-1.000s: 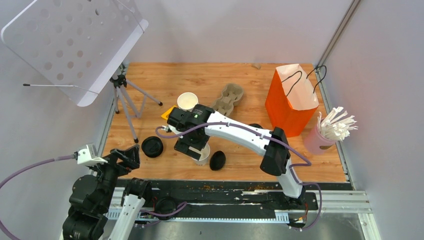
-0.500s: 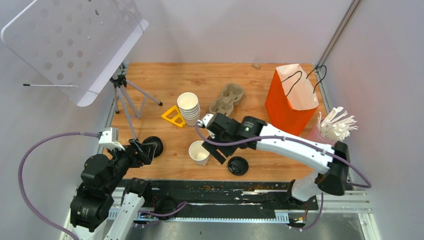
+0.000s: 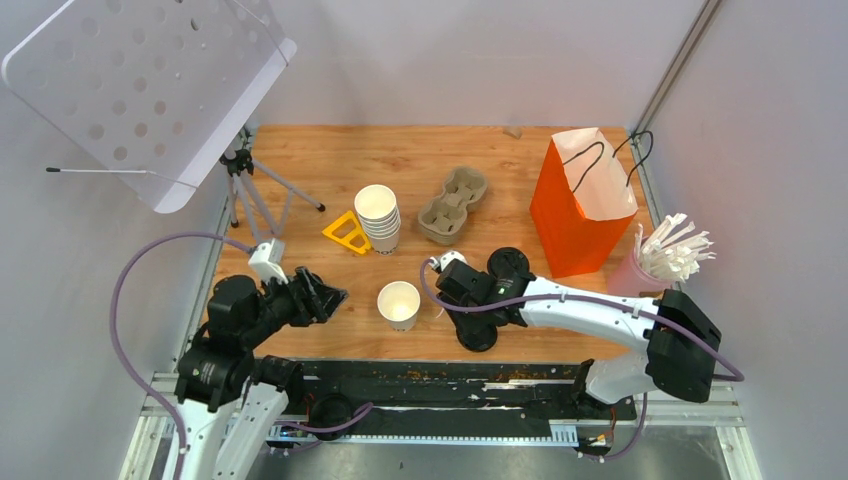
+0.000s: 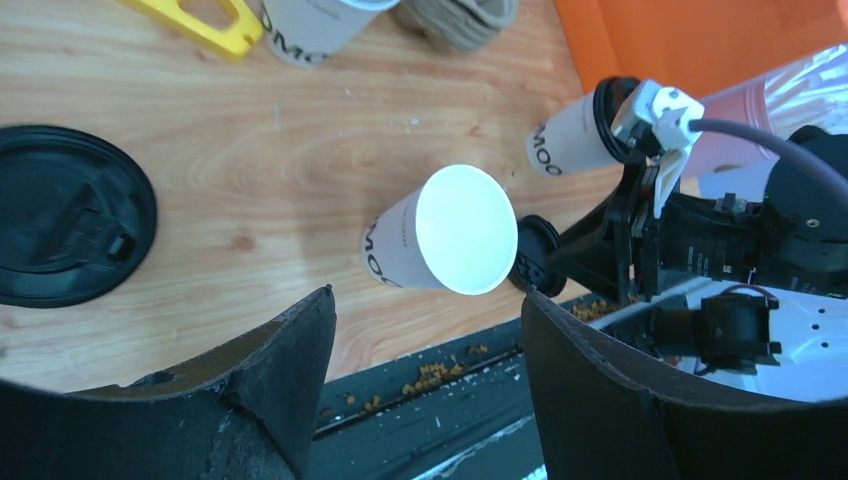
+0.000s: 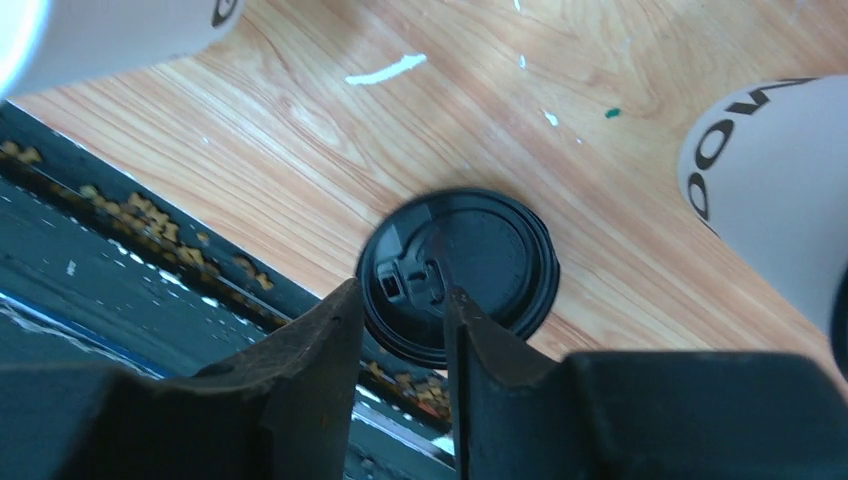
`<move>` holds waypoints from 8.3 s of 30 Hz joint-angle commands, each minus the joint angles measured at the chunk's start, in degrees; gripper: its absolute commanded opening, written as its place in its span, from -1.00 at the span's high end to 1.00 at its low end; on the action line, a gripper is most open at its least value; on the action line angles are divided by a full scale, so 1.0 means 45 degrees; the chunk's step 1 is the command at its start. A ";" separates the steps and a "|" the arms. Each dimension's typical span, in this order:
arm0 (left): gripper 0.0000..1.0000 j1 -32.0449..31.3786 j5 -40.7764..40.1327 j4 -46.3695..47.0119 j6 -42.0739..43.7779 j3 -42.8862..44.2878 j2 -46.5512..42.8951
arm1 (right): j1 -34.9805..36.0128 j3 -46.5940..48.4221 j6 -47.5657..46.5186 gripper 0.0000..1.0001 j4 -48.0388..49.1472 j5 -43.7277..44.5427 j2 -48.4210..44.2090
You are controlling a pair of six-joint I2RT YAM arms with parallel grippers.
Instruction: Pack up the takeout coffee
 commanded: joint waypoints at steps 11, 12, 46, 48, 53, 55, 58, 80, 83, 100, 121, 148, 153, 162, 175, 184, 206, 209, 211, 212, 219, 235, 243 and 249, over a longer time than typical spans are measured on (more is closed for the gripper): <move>-0.42 0.0070 0.1140 0.1974 -0.0973 -0.1369 0.0946 | -0.0037 -0.0824 0.1373 0.46 0.3092 -0.0542 0.1334; -0.41 0.0070 0.1119 0.1936 -0.0965 -0.1376 0.0950 | -0.0032 -0.0855 0.1421 0.47 0.3028 -0.0421 0.1363; -1.00 0.0079 0.1339 0.0603 -0.0094 0.1196 0.1766 | -0.0032 -0.0262 0.2057 1.00 0.1990 -0.1295 -0.4339; -0.97 0.0070 0.1759 0.1349 -0.0296 0.1184 0.1757 | -0.0032 -0.0239 0.2272 1.00 0.2636 -0.1718 -0.5233; -0.83 0.0070 0.3333 0.4008 -0.1199 0.0729 0.1720 | -0.0034 -0.0201 0.2728 1.00 0.4228 -0.2475 -0.6884; -0.79 0.0070 0.3876 0.5192 -0.1286 0.0349 0.1536 | -0.0034 -0.0422 0.2909 1.00 0.5427 -0.3049 -0.7290; -0.79 0.0070 0.4218 0.6939 -0.1137 -0.0297 0.1001 | -0.0032 -0.0726 0.3474 1.00 0.7158 -0.3706 -0.7571; -1.00 -0.3128 0.5361 1.2074 0.4089 -0.2703 0.0855 | -0.0032 -0.0091 0.4630 0.99 1.0837 -0.4481 -0.6136; -1.00 -0.3646 0.5347 1.2266 0.4377 -0.2692 0.1048 | -0.0032 -0.0137 0.4773 0.99 1.1036 -0.4555 -0.6003; -1.00 -0.6264 0.3244 1.2534 0.6825 -0.2447 0.2641 | -0.0032 -0.0685 0.5168 0.96 1.1071 -0.5094 -0.6026; -1.00 -0.6376 0.2847 1.2956 0.6744 -0.2455 0.2157 | -0.0032 -0.0870 0.5560 0.95 1.1126 -0.4806 -0.5837; -0.97 -0.6396 0.3883 1.3463 0.6174 -0.2303 0.2531 | -0.0032 -0.0921 0.5828 0.94 1.1442 -0.4944 -0.5418; -0.83 -0.6395 0.3919 1.3427 0.6074 -0.2410 0.2603 | -0.0032 -0.1025 0.5828 0.94 1.1443 -0.4843 -0.5437; -0.60 -0.6394 0.3656 1.2627 0.6151 -0.2203 0.2302 | -0.0042 -0.1097 0.5755 0.64 1.1190 -0.4366 -0.5594; -0.59 -0.6395 -0.0495 0.3085 0.3845 0.1931 0.4123 | -0.0032 -0.0600 0.3978 -1.00 0.5035 0.0597 -0.9217; -0.46 -0.6510 -0.1910 -0.1527 0.2972 0.4720 0.7604 | -0.0032 0.0984 0.3087 -1.00 0.1782 0.2697 -1.0578; -0.54 -0.9066 -0.4909 -0.4103 0.2283 0.9350 1.5104 | -0.0032 0.1408 0.2310 -1.00 0.0655 0.2334 -1.1255; -0.58 -0.9287 -0.4964 -0.4145 0.2304 0.9392 1.5694 | -0.0032 0.1492 0.2237 -1.00 0.0395 0.2367 -1.1420; -0.58 -0.9331 -0.5114 -0.4406 0.2283 0.9532 1.6022 | -0.0037 0.1613 0.2217 -1.00 0.0256 0.2334 -1.1521; -0.58 -0.9360 -0.5197 -0.4568 0.2291 0.9625 1.6194 | -0.0032 0.1627 0.2198 -1.00 0.0218 0.2305 -1.1564; -0.62 -0.9349 -0.5331 -0.5137 0.2534 1.0009 1.6984 | -0.0033 0.1345 0.2480 -1.00 0.0118 0.2271 -1.1932; -0.80 -0.9363 -0.5382 -0.4982 0.3049 0.9872 1.7636 | -0.0041 0.1398 0.2293 -1.00 0.0280 0.2417 -1.1807; -0.93 -0.9363 -0.5641 -0.5075 0.3073 1.0012 1.7601 | -0.0041 0.1630 0.2006 -1.00 -0.0008 0.2378 -1.1744; -1.00 -0.9364 -0.5593 -0.5395 0.3055 1.1193 1.7423 | -0.0034 0.1605 0.2176 -1.00 -0.0176 0.1807 -1.1443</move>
